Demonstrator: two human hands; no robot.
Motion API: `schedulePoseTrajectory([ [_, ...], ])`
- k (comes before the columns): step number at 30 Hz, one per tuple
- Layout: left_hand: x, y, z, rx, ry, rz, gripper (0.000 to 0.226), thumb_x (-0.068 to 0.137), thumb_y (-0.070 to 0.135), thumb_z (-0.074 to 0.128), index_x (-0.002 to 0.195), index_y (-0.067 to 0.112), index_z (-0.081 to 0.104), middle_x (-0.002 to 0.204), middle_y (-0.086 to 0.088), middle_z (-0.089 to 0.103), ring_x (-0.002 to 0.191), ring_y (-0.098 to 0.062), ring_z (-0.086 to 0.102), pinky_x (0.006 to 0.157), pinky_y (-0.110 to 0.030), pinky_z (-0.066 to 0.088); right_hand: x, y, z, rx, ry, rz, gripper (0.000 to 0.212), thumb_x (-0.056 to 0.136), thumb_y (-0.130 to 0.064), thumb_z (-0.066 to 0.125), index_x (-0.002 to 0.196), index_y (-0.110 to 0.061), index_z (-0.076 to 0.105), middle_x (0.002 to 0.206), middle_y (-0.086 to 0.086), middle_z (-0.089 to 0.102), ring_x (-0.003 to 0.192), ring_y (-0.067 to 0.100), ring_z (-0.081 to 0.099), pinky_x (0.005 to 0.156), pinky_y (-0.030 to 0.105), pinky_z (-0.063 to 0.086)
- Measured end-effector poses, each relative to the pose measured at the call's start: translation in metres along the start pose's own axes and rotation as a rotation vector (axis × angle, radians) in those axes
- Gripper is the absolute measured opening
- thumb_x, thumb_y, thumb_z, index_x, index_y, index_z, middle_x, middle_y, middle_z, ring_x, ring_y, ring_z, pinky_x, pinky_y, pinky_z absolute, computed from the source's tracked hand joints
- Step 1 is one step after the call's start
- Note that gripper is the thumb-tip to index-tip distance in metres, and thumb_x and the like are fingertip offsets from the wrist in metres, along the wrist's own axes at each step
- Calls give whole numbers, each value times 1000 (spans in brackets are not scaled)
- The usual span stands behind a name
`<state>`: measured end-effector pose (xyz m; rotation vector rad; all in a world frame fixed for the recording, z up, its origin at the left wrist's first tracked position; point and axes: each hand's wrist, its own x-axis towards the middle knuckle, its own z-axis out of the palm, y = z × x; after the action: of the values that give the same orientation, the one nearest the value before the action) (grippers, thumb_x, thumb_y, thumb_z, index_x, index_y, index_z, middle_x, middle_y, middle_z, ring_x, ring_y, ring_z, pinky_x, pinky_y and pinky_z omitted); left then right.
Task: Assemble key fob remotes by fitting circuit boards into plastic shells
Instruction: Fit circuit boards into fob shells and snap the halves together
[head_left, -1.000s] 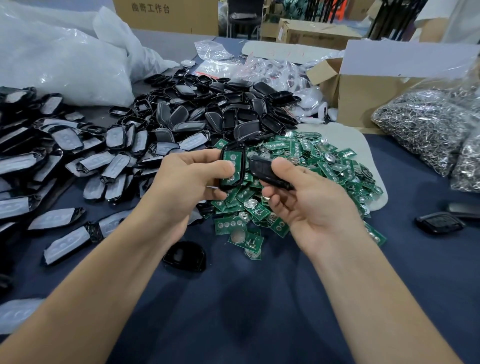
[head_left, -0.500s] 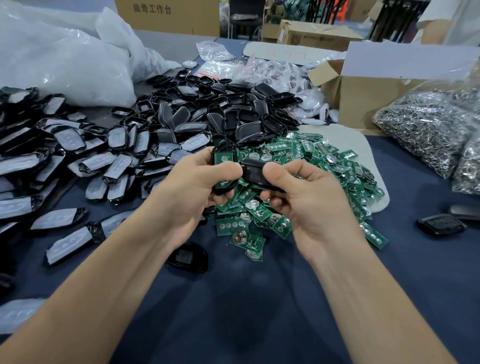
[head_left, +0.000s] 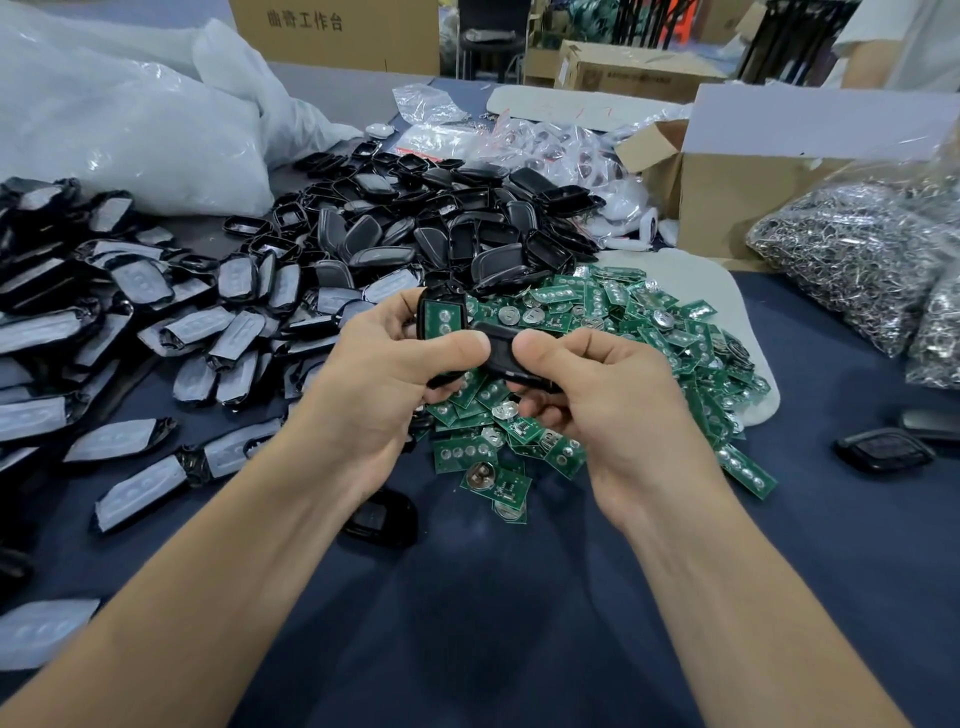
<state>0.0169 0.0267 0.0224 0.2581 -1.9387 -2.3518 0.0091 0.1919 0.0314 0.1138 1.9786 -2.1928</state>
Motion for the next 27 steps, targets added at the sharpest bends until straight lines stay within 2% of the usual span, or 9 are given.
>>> schedulePoseTrajectory([
  [4,2,1,-3,-25,39,-10,46,67,11,81,109,10,64,91,-1,71,74,-11,67,59,-19,52,1,5,0,-235,74,-221,10,79,-24,85,82,-25,75,82,-12,76,73,2,70,71,23,52],
  [6,4,0,-5,-30,79,-12,39,75,2,82,108,10,64,86,3,72,71,-8,68,57,-18,52,-1,5,-1,-540,120,-471,38,72,-32,85,107,-39,72,95,-27,70,94,-8,64,84,13,47],
  [8,5,0,-6,-5,104,-20,30,80,-1,78,104,12,65,82,3,73,69,-9,68,56,-19,52,-6,3,-1,-730,75,-617,56,67,-31,85,116,-44,62,98,-27,65,102,-10,56,87,6,41],
  [10,5,0,-7,13,102,-29,30,77,1,82,100,13,66,82,2,72,69,-11,67,58,-20,51,-8,6,1,-827,28,-653,60,67,-23,86,114,-41,54,96,-19,66,96,1,60,87,16,47],
  [12,4,1,-6,27,86,-38,35,66,9,85,96,16,67,83,2,72,71,-11,67,60,-21,52,-9,8,5,-910,33,-684,53,71,-16,84,105,-36,49,89,-10,66,83,16,62,81,38,53],
  [14,3,1,-6,37,67,-37,36,61,16,83,94,18,67,83,1,72,72,-12,66,61,-22,52,-7,11,5,-942,58,-707,44,74,-12,81,98,-32,50,81,-10,63,73,16,56,73,39,52],
  [18,2,1,-4,50,5,-28,45,58,17,94,95,17,69,87,-2,73,72,-14,65,68,-30,50,-5,13,3,-800,81,-618,32,74,-9,79,90,-30,60,78,-13,66,74,9,64,71,33,55],
  [22,3,2,-2,-20,-15,-23,43,59,33,85,93,12,70,80,-4,71,59,-12,60,62,-26,47,2,12,1,-511,70,-376,32,70,-9,85,84,-34,71,82,-25,74,83,-4,71,76,10,53],
  [27,4,4,-3,-67,-70,-38,30,71,29,78,91,10,66,82,-5,76,57,-9,59,50,-16,47,5,6,0,87,-61,-38,36,72,16,78,75,-20,73,75,1,74,70,17,66,74,30,59],
])
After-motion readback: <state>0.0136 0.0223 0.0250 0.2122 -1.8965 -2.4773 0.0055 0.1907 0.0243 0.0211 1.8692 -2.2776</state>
